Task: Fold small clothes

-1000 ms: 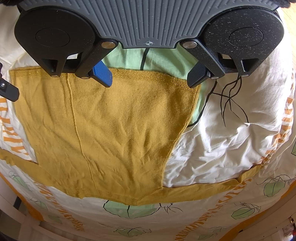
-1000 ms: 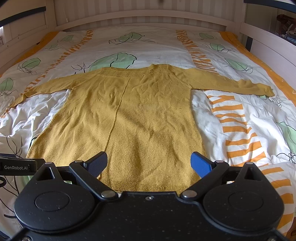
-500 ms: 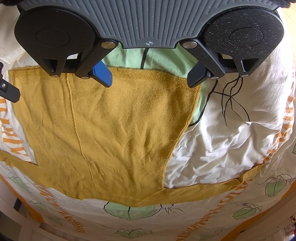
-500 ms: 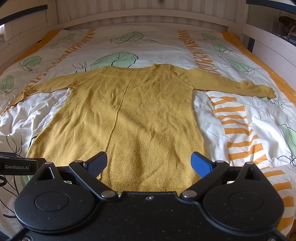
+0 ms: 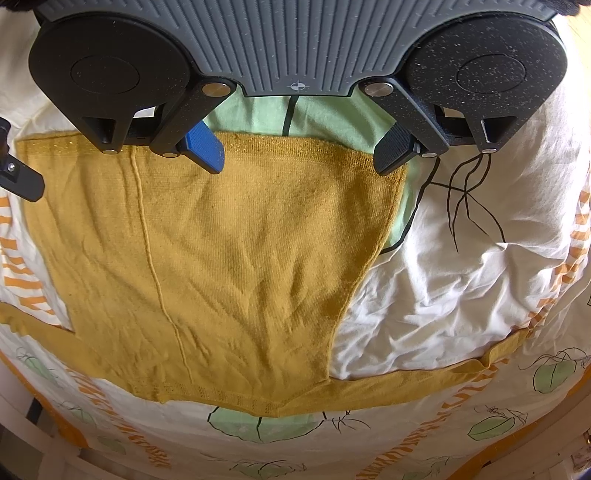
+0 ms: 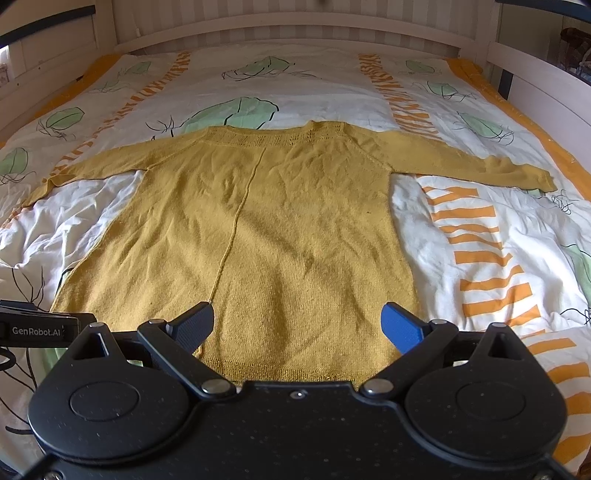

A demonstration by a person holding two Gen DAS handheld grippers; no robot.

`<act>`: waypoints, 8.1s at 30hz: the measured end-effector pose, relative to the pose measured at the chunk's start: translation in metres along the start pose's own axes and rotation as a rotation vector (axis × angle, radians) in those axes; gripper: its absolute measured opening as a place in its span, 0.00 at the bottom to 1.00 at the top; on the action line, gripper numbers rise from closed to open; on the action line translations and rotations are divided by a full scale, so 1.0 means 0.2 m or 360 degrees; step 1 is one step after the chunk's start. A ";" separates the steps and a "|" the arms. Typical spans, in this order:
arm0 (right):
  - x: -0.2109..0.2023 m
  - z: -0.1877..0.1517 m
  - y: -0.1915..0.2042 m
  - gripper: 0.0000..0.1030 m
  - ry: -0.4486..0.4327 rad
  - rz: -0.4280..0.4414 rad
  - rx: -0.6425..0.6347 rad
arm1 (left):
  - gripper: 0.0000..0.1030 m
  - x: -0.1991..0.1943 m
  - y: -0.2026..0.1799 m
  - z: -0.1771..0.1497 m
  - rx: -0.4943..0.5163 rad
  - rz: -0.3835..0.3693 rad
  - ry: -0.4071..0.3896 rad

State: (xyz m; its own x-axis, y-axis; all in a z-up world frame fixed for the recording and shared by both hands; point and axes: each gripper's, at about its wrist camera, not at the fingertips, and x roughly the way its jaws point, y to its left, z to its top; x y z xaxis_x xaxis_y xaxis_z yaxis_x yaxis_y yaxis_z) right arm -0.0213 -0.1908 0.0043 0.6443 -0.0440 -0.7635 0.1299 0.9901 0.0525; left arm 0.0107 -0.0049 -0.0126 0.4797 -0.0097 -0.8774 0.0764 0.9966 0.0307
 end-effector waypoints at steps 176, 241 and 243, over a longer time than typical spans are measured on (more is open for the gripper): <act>0.93 0.36 -0.06 0.99 -0.0279 0.0348 -0.0194 | 0.07 0.74 0.10 1.35 0.0001 -0.0320 -0.0567; 1.00 0.49 0.21 1.00 -0.0027 0.0223 -0.0305 | 0.52 0.79 1.92 0.69 -0.1501 -0.0177 -0.0578; 1.00 0.49 0.21 1.00 -0.0025 0.0223 -0.0309 | 0.52 0.82 1.93 0.71 -0.1510 -0.0165 -0.0567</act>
State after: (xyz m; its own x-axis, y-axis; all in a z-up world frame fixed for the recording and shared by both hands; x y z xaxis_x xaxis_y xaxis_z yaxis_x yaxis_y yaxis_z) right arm 0.1864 -0.1713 -0.0828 0.6575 0.0952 -0.7474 -0.1083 0.9936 0.0314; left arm 0.2426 0.3659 -0.0761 0.7544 0.0306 -0.6558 -0.5179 0.6417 -0.5658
